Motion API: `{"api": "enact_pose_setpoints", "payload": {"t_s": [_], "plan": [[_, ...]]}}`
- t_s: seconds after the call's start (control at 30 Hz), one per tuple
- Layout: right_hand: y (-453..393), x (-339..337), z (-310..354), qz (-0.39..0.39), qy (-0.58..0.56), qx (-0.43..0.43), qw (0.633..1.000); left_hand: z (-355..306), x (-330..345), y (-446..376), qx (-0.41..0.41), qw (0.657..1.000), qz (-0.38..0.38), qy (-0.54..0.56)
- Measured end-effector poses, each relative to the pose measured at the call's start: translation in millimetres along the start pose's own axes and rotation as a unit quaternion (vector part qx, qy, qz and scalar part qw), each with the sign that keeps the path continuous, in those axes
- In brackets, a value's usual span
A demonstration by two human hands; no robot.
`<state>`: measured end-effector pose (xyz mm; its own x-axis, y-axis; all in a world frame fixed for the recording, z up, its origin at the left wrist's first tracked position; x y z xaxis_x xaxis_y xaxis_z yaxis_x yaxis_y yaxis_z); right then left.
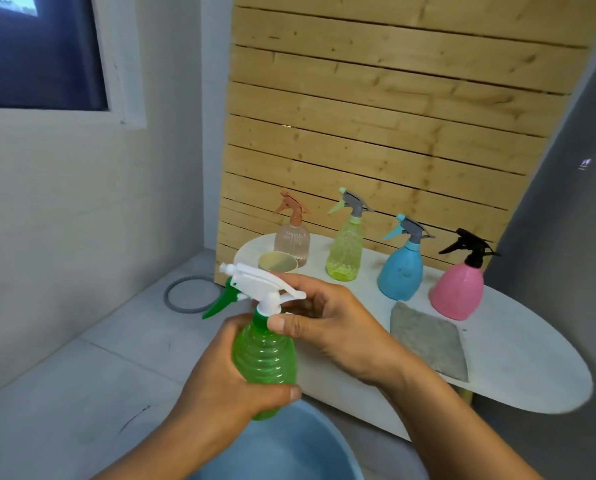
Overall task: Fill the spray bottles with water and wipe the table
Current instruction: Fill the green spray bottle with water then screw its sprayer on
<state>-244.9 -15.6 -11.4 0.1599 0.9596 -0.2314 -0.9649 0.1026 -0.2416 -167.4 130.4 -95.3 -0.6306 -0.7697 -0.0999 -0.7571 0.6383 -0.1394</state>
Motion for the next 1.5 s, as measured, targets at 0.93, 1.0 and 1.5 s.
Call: {"api": "enact_pose_setpoints", "payload": {"t_s": [0.93, 1.0, 1.5], "plan": [[3, 21, -13, -0.157, 0.045, 0.018, 0.986, -2, 3, -1, 0.026, 0.997, -0.057, -0.052], [2, 17, -13, -0.155, 0.075, 0.013, 0.985, -2, 3, -1, 0.029, 0.997, -0.053, -0.058], [-8, -51, 17, -0.088, 0.066, -0.002, 0.994, -43, 30, -49, 0.055, 0.996, 0.006, -0.077]]}}
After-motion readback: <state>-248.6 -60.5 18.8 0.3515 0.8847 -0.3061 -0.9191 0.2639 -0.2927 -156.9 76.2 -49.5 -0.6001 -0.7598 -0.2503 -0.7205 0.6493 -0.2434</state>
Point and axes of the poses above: each hand's wrist, its own y-axis away from the middle knuckle, its own x-axis out of the palm, z = x × y, the point moved 1 cm from there along -y, towards the middle knuckle, and after that the axes turned 4 degrees about y, right-handed, at the moved point
